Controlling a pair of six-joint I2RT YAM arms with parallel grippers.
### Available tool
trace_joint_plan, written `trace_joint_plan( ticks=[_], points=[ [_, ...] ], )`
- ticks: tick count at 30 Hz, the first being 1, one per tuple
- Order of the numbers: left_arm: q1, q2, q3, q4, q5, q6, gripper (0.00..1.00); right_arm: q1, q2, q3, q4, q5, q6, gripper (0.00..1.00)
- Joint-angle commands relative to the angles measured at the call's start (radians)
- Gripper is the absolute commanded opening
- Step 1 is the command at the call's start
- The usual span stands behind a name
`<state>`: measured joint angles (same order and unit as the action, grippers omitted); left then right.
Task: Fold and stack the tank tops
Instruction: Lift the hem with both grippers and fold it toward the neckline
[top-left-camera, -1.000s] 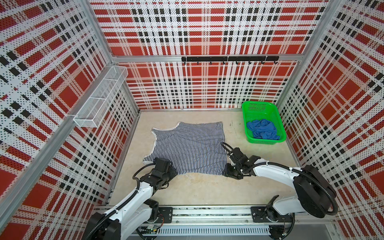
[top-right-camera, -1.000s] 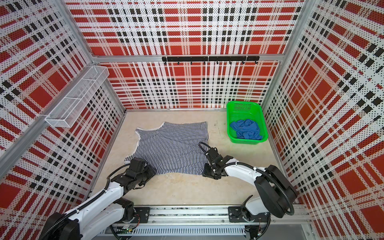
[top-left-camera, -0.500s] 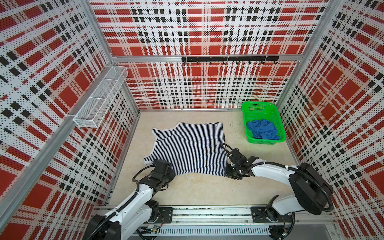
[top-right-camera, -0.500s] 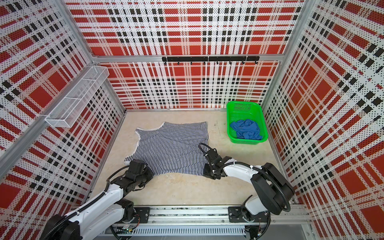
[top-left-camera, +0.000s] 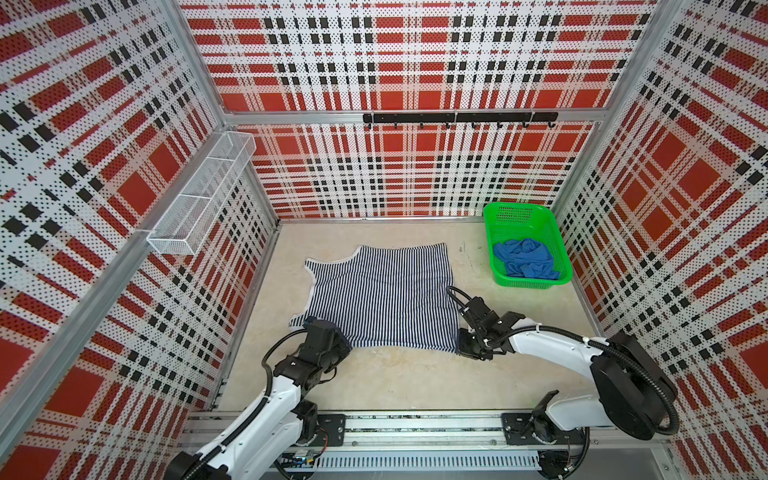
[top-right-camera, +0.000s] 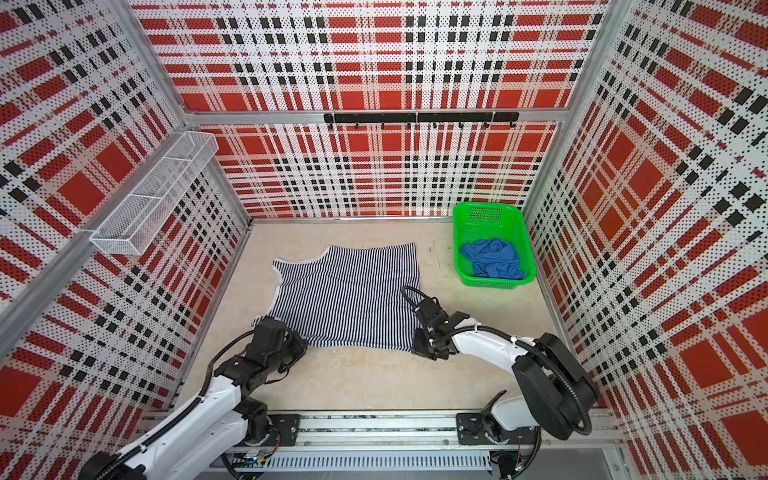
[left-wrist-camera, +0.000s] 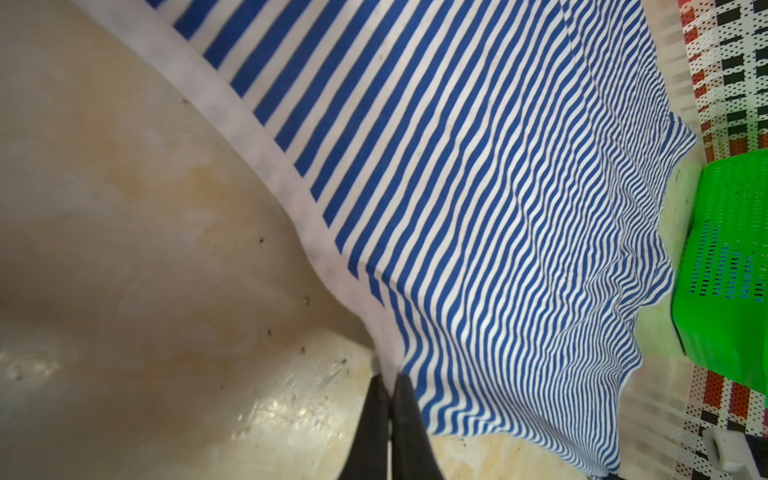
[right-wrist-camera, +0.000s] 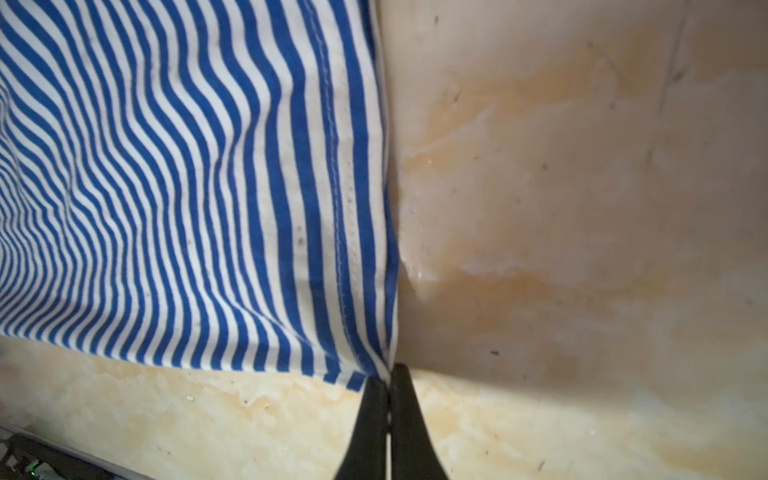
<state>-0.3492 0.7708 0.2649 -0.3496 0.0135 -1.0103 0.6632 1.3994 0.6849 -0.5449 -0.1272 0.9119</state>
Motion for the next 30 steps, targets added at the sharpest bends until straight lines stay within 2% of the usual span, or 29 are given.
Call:
trace_joint_plan(
  ticks=[1, 6, 14, 22, 30],
  points=[
    [-0.005, -0.009, 0.042, -0.037, -0.030, -0.001, 0.00, -0.007, -0.013, 0.067, -0.106, -0.018, -0.070, 0.00],
    [-0.004, 0.041, 0.127, -0.090, -0.053, 0.060, 0.00, -0.014, -0.002, 0.168, -0.199, -0.036, -0.146, 0.00],
    [0.046, 0.190, 0.284, -0.138, -0.043, 0.226, 0.00, -0.096, 0.036, 0.267, -0.248, -0.049, -0.247, 0.00],
    [0.094, 0.394, 0.461, -0.160, -0.020, 0.412, 0.00, -0.169, 0.162, 0.426, -0.292, -0.038, -0.352, 0.00],
    [0.146, 0.600, 0.609, -0.160, -0.006, 0.541, 0.00, -0.213, 0.308, 0.572, -0.289, -0.031, -0.438, 0.00]
  ],
)
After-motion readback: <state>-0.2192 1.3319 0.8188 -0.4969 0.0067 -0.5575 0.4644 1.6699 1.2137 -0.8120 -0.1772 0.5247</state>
